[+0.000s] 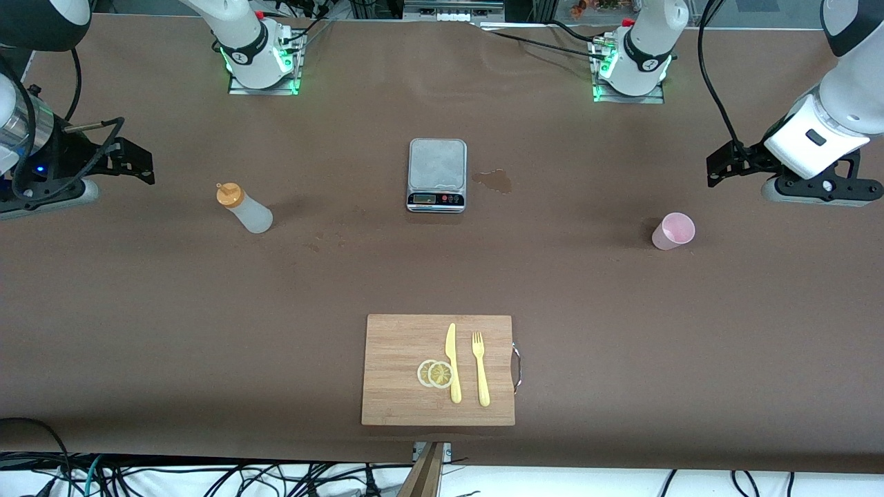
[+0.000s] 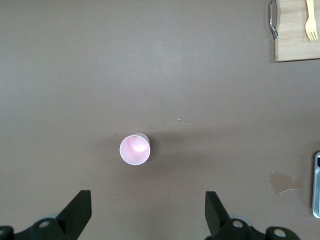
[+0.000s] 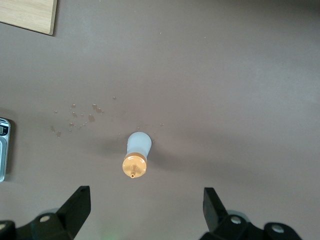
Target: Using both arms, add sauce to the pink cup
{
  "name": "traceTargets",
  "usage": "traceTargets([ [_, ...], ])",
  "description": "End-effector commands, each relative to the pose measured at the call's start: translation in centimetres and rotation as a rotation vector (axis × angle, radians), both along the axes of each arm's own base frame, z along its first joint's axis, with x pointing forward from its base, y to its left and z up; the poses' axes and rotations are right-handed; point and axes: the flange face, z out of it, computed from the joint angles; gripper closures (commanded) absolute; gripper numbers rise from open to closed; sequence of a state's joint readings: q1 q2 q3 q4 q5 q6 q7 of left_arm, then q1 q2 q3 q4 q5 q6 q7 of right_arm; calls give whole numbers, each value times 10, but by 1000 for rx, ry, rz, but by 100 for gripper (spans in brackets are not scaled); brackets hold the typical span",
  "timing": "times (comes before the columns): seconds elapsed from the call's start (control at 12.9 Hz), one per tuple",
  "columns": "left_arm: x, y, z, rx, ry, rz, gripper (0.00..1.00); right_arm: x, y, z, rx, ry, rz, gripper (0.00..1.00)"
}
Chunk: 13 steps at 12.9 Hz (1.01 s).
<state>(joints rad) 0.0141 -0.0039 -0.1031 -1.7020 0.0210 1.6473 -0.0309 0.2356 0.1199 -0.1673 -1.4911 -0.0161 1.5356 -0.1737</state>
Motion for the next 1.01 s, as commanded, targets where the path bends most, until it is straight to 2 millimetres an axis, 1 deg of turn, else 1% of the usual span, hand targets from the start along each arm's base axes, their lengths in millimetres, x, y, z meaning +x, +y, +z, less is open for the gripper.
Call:
traceTargets([
  [0.0,1,-1,6,-16,13,5,0,-1,-3,8,1,-11,-3,0],
  [0.15,1,0,6,-20,20,6,0,-1,1,8,-4,-10,7,0],
  [0.31,-3,-4,5,-18,49,-2,0,-2,0,7,1,-4,14,0],
  [0.39,-3,-5,10,-18,40,-3,0,-2,0,7,10,-2,11,0],
  [0.46,-1,-4,9,-19,43,-2,0,-2,0,7,12,-2,11,0],
  [0.54,0,-4,7,-19,46,0,0,-4,1,10,15,-8,11,0],
  [0.77,-2,-5,2,-16,80,-4,0,-8,1,11,17,3,10,0],
  [0.85,-1,-5,-7,-14,107,6,0,-9,2,9,21,11,8,0],
  [0.93,-1,-4,-9,-13,121,2,0,-10,2,11,32,13,3,0],
])
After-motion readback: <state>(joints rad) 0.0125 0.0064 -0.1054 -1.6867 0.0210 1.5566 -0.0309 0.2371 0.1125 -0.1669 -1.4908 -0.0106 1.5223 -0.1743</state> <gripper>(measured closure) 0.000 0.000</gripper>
